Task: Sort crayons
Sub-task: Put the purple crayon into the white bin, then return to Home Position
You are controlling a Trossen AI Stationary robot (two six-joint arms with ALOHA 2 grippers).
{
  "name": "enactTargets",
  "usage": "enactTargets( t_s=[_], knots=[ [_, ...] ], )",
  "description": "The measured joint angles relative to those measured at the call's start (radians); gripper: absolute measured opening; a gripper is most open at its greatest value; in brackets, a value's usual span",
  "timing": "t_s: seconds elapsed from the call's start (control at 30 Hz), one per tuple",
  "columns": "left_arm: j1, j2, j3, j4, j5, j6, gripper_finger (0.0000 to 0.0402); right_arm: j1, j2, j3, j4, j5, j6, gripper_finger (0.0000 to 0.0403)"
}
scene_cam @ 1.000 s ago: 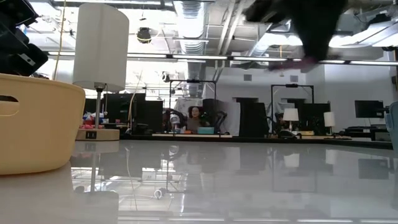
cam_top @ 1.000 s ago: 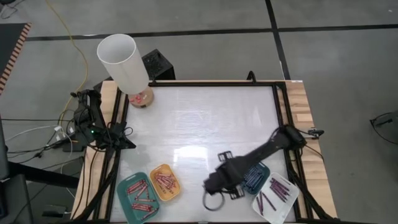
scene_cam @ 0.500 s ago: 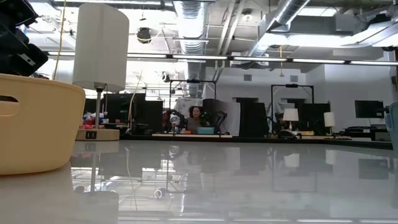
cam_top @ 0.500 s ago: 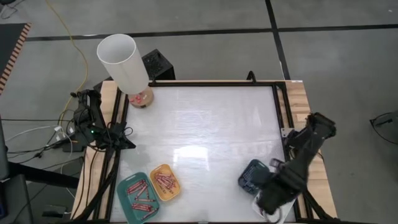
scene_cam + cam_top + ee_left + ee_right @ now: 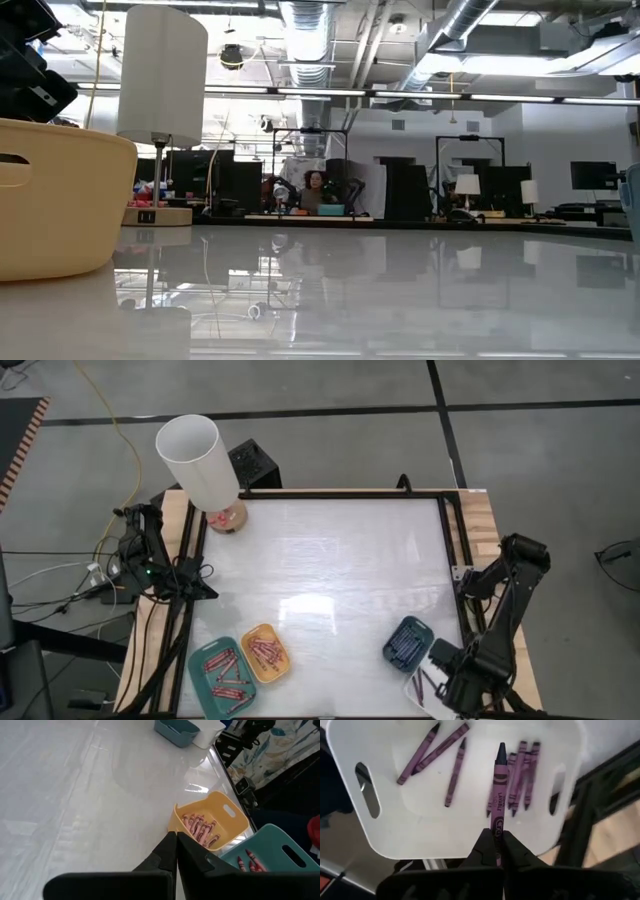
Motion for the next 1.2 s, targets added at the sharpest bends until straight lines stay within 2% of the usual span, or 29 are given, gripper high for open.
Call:
enactTargets(
  t_s=[0.13, 0.43, 0.63, 0.7, 0.8, 0.93, 1.2],
  knots=[
    [0.0, 0.0, 0.0, 0.0, 0.0, 0.0, 0.0, 0.002, 0.0, -0.029, 0.056, 0.0, 0.014, 0.001],
    [0.0, 0.0, 0.0, 0.0, 0.0, 0.0, 0.0, 0.001, 0.0, -0.047, 0.058, 0.005, 0.019, 0.0062],
    [0.0, 0.0, 0.0, 0.0, 0.0, 0.0, 0.0, 0.003, 0.0, -0.047, 0.067, 0.027, -0.019, 0.0076],
    [0.0, 0.0, 0.0, 0.0, 0.0, 0.0, 0.0, -0.005, 0.0, -0.047, 0.075, 0.084, -0.049, 0.0076],
    [0.0, 0.0, 0.0, 0.0, 0.0, 0.0, 0.0, -0.035, 0.001, -0.029, 0.126, 0.244, -0.135, 0.0077],
    [0.0, 0.0, 0.0, 0.0, 0.0, 0.0, 0.0, -0.096, 0.001, 0.041, 0.215, 0.438, -0.398, 0.0077],
    [0.0, 0.0, 0.0, 0.0, 0.0, 0.0, 0.0, -0.25, 0.001, 0.247, 0.379, 0.615, -0.821, 0.0077]
  ],
)
